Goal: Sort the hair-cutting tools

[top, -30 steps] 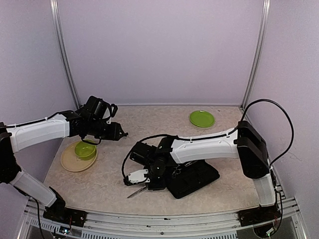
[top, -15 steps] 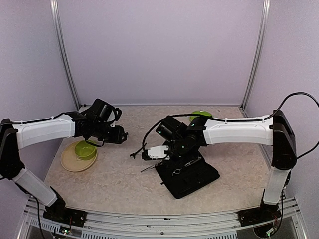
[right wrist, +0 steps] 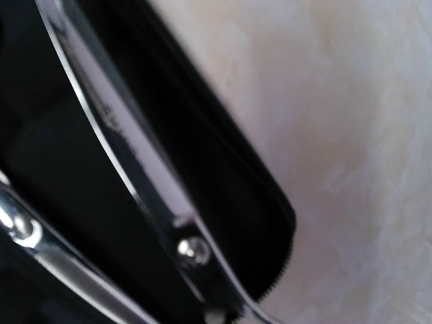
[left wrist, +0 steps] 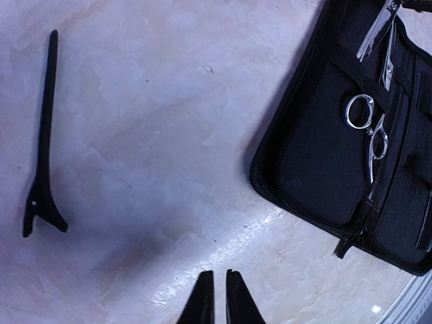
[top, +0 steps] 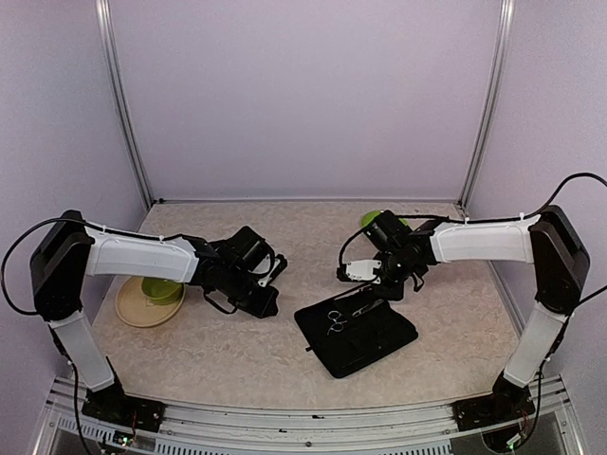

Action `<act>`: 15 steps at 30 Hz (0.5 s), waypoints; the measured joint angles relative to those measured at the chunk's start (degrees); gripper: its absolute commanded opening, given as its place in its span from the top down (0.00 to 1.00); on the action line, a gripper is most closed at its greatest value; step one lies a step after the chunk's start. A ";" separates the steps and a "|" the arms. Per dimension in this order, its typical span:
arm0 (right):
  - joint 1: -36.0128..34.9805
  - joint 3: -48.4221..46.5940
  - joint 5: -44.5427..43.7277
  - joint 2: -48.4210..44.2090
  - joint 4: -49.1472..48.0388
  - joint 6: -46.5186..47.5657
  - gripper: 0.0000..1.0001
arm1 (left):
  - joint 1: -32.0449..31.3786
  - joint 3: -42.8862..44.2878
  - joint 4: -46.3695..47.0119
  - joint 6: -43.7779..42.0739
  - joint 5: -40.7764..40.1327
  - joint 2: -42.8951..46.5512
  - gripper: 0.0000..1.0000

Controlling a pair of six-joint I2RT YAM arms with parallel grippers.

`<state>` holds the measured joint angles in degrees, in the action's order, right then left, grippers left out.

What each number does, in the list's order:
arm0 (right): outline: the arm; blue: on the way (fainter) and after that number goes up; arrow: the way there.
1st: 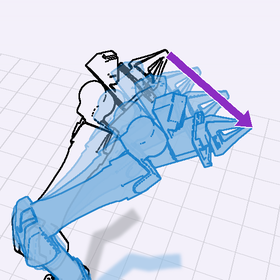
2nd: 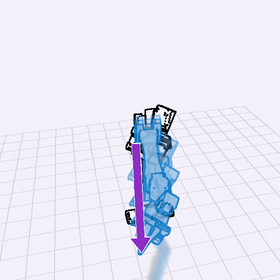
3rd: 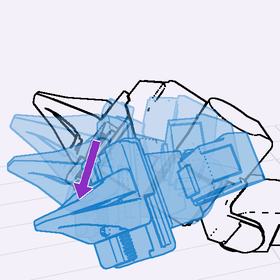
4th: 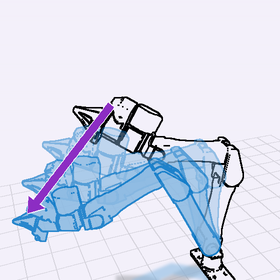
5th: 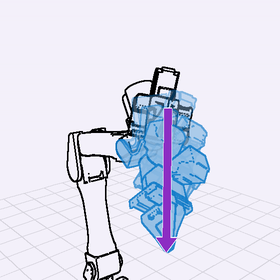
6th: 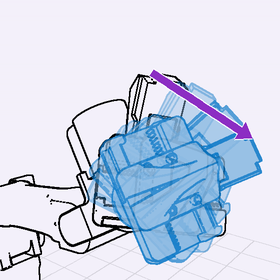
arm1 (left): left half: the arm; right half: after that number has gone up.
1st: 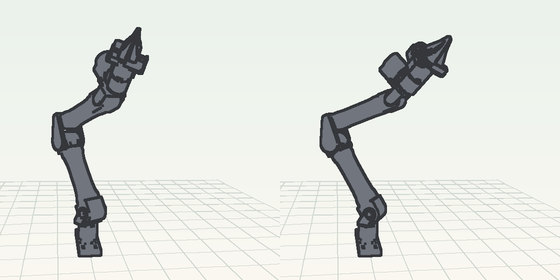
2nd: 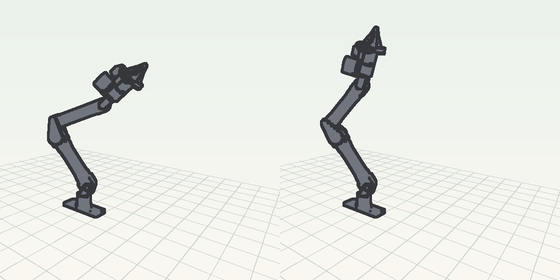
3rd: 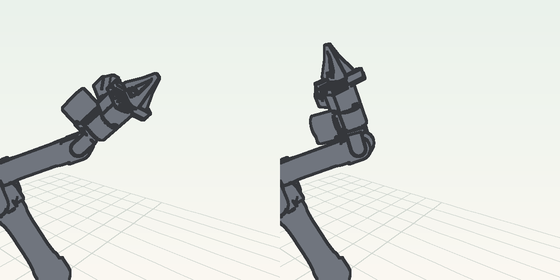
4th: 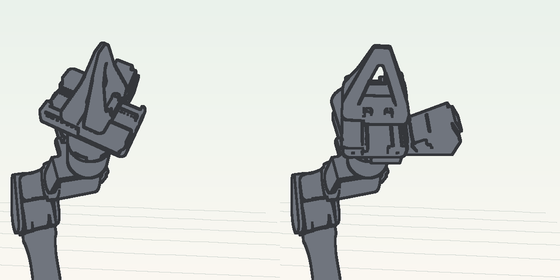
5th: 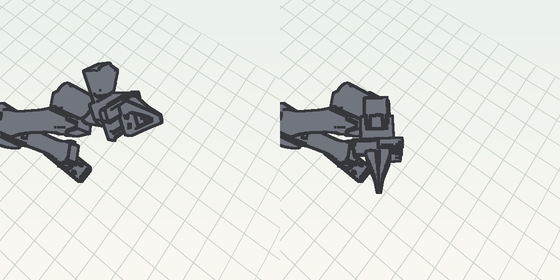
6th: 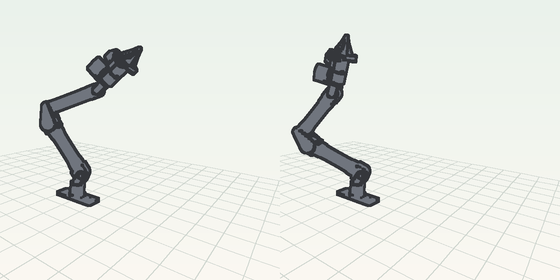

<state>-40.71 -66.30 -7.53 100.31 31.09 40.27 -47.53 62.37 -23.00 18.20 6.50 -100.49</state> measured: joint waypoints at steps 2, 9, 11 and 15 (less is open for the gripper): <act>0.35 0.94 -0.39 -0.04 -1.01 0.87 1.00 | -0.48 0.02 0.72 0.17 1.27 -0.87 1.00; 0.39 2.21 -1.95 -0.02 -3.50 3.21 1.00 | -1.86 1.11 2.89 1.20 5.27 -5.25 1.00; 0.57 2.67 -2.49 -0.04 -4.28 3.85 1.00 | -2.08 1.51 3.23 1.33 6.01 -6.29 1.00; 1.25 3.63 -2.86 -0.04 -4.74 4.76 1.00 | -2.08 1.99 4.07 1.70 7.30 -7.74 1.00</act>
<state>-39.46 -62.67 -10.39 100.27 26.35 45.04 -49.60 64.36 -18.94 19.90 13.80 -108.22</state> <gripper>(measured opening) 0.008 0.007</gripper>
